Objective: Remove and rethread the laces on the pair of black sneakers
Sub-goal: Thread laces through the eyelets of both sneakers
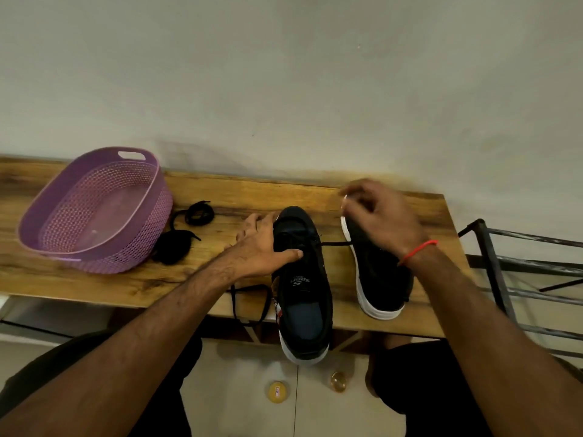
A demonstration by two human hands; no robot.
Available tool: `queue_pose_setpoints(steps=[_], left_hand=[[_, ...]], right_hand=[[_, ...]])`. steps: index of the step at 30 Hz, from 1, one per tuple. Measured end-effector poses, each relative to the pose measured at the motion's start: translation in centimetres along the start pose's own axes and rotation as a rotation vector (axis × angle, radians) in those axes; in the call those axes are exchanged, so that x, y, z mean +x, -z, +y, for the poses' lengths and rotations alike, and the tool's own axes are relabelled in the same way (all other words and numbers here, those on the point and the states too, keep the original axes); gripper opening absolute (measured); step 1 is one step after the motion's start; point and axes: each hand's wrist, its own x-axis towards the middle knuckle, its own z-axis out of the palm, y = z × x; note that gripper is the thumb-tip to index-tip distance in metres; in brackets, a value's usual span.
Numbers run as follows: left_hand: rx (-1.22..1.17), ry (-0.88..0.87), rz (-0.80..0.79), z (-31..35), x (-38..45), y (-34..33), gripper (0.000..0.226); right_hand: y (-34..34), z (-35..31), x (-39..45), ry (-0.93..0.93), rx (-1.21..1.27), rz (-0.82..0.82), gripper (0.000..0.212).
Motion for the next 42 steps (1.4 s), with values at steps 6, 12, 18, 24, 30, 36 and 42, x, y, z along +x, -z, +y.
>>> queue_pose_setpoints(steps=[6,12,18,24,30,36,42], left_hand=[[-0.035,0.007,-0.022,-0.1,0.3,-0.2,0.117],[-0.024,0.033,-0.030,-0.3,0.7,-0.3,0.112],[-0.035,0.026,-0.069,-0.4,0.4,0.3,0.105],[-0.045,-0.043,-0.093,0.2,-0.1,0.4,0.072],[-0.026,-0.060,-0.092,0.5,-0.5,0.8,0.071],[-0.027,-0.052,-0.097,0.6,-0.8,1.1,0.071],[-0.014,-0.050,-0.103,0.4,-0.9,1.3,0.058]], right_hand=[[-4.9,1.1,-1.4,-0.004,-0.495,-0.449,0.021],[-3.0,0.4,-0.6,-0.115,-0.472,-0.372,0.009],[2.8,-0.1,0.7,-0.185,-0.074,0.454,0.008],[2.5,0.1,0.6,-0.060,0.174,0.637,0.012],[-2.5,0.8,-0.6,0.169,-0.485,-0.332,0.025],[-4.3,0.6,-1.1,0.122,-0.628,-0.469,0.013],[-0.7,0.0,0.1,-0.088,-0.427,-0.195,0.012]])
